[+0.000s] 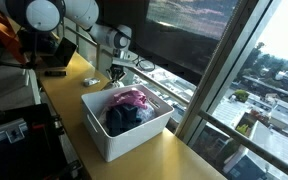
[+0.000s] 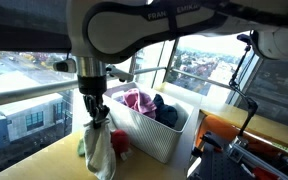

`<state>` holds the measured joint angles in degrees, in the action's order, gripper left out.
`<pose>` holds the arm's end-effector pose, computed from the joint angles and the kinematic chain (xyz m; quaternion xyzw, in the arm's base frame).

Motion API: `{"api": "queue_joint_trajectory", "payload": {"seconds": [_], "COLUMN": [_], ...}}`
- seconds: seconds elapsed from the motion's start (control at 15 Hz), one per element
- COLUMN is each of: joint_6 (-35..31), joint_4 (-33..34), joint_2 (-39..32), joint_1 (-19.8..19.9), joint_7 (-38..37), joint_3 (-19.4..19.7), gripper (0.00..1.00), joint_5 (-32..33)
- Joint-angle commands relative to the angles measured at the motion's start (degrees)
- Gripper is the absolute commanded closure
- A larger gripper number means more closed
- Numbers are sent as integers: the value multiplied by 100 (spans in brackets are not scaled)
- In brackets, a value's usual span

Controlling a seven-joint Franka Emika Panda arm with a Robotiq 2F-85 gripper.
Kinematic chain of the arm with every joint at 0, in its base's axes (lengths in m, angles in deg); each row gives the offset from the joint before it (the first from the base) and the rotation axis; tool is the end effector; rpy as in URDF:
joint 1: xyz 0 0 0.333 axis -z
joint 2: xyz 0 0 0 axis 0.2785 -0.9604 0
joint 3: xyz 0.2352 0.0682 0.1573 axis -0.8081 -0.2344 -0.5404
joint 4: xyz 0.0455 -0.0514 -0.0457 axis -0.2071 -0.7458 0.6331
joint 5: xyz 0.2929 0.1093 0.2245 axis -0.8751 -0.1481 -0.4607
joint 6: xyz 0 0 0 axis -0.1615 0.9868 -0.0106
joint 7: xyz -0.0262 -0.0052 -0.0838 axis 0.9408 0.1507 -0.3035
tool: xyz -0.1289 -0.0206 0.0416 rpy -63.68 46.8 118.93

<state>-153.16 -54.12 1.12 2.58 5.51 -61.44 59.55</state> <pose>0.6771 0.2575 0.1814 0.7988 0.5961 -0.0801 0.0101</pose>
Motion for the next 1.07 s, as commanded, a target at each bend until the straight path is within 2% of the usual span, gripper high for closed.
{"api": "queue_joint_trajectory", "payload": {"seconds": [0.0,0.13,0.4,0.8,1.0], "joint_6": [-106,-89,-112,139,140], "joint_4": [-1223,-1524,-2021,-2175,-2182], "joint_2": [1189,1661,2642,3856,4040], "joint_1": [672,1049,1563,2152,2209], "joint_7": [459,705,1306,1958,2024], "joint_3": [-333,-502,-366,57,381], "gripper": [97,97,97,97,97], "joint_5": [-452,-807,-1793,-2814,-3016]}}
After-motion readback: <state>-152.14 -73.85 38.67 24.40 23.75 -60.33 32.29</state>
